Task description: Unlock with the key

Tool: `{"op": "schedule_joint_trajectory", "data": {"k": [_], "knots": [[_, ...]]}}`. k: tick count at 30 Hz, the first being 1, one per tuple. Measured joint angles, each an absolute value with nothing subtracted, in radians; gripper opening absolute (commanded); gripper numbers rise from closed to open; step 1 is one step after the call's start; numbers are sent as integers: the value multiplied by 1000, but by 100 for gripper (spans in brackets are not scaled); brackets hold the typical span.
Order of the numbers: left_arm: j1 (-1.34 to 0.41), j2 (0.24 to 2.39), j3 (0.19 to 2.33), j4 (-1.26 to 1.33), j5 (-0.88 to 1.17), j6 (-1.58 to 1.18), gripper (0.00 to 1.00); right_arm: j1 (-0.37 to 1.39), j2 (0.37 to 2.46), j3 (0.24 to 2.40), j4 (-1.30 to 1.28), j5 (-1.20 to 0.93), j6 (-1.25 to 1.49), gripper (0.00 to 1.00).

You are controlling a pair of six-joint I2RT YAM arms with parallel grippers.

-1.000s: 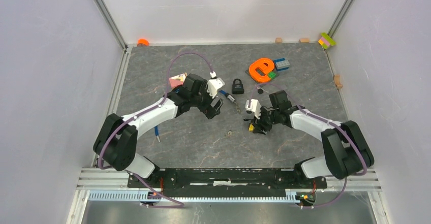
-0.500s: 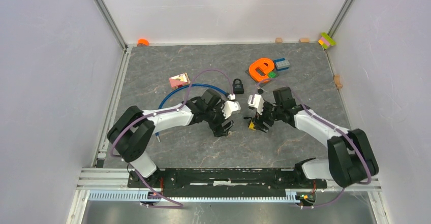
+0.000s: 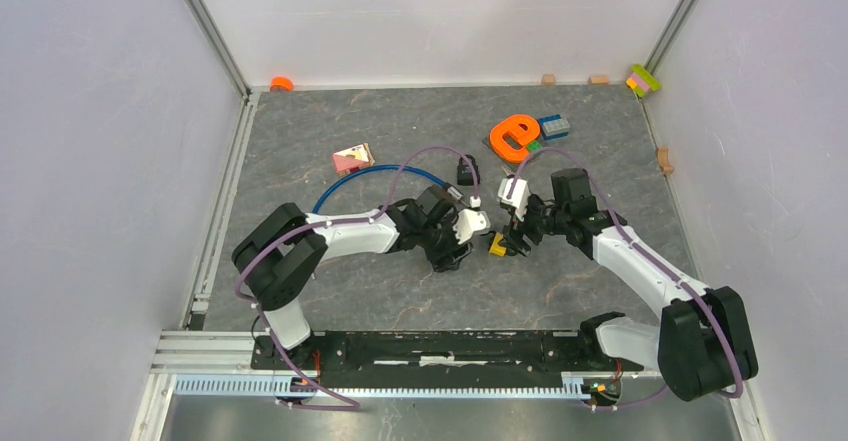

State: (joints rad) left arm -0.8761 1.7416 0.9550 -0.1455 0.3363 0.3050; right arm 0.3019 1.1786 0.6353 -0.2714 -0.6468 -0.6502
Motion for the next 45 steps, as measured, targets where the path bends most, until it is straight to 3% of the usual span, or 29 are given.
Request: {"op": "schedule_joint_trajectory", "data": {"k": [27, 38, 45], "knots": [[-905, 1703, 899, -90, 290, 307, 12, 292, 1201, 630, -273, -680, -624, 78], [-899, 1659, 872, -87, 306, 307, 2, 292, 1211, 630, -270, -713, -622, 78], [-816, 1563, 822, -41, 438, 307, 2, 296, 1249, 630, -203, -859, -591, 63]]}}
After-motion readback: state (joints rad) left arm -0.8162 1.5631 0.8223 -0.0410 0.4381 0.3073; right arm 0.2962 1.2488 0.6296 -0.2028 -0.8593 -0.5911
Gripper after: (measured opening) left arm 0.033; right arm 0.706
